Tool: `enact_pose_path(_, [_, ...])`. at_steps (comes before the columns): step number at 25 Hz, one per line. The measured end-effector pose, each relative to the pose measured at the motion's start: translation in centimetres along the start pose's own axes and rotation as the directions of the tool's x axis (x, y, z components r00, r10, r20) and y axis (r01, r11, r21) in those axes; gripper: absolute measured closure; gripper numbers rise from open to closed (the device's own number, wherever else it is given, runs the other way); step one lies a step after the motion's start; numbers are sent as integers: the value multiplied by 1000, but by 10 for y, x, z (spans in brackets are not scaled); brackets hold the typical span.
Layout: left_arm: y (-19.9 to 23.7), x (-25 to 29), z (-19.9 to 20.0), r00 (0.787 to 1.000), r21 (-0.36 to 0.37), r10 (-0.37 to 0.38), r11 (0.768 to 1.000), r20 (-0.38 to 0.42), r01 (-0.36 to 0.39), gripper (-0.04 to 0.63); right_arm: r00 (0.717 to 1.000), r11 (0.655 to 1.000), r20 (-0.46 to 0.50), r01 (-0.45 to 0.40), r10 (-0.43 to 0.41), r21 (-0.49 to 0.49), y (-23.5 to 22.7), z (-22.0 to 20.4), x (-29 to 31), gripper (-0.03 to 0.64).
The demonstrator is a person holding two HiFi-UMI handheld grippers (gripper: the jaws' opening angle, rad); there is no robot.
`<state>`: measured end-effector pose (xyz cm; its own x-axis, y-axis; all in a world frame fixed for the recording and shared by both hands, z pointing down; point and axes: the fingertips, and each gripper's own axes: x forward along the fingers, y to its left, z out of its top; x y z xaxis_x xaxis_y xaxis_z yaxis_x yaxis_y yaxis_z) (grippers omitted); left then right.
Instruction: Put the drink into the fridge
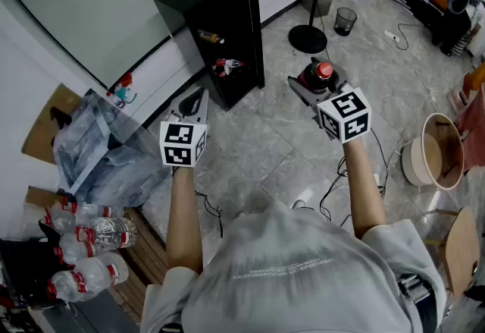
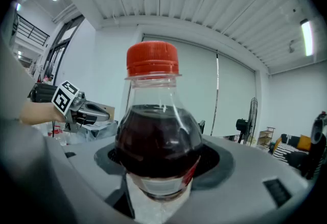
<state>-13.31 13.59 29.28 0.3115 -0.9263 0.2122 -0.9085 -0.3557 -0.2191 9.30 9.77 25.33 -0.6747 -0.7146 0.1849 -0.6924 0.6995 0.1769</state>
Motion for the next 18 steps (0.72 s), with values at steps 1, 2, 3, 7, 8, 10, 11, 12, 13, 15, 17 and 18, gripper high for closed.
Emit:
enact_pose_path(1, [-2,1,0,1000,1,0,1000,-1,0,580,1000,1000,1,-1,1,1,-2,-1,-1,304])
enact_pose_path(2, [-4,3,1,1000,2,0,1000,-2,0,580,1000,1000,1,-1,1,3,-4,-2,-1,305])
enact_pose_path(3, [-5,4,1,1000,2,0,1000,-4,0,580,1000,1000,2,-1,1,5,-6,-3,-2,304])
enact_pose_path(7, [-12,8,2,1000,2,6,1000,-10,-6,580,1000,1000,9,-4,4,11,-15,-7,-5,304])
enact_pose_path(8, [-13,10,3,1000,2,10,1000,-12,-10,580,1000,1000,13,-9,9,16,-18,-8,-5,304])
enact_pose_path(10, [-17,13,4,1000,2,19,1000,-15,-19,580,999,999,26,-26,25,41,-24,-9,-6,304])
enact_pose_path(11, [-19,15,5,1000,1,23,1000,-18,-23,580,999,998,33,-36,34,54,-27,-10,-7,304])
enact_pose_path(12, [-21,17,7,999,-1,28,1000,-19,-28,580,999,997,36,-43,41,61,-31,-11,-8,304])
enact_pose_path(13, [-24,19,8,999,-4,33,999,-21,-34,580,998,997,36,-47,45,58,-35,-13,-9,304])
enact_pose_path(15, [-31,25,10,999,-12,42,999,-25,-42,580,998,998,32,-53,52,44,-44,-16,-10,304])
enact_pose_path(17, [-40,31,11,998,-17,49,999,-31,-49,580,997,997,36,-68,67,44,-54,-19,-12,304])
enact_pose_path(18, [-44,35,13,998,-20,52,998,-33,-53,580,996,996,39,-77,75,48,-59,-21,-14,305])
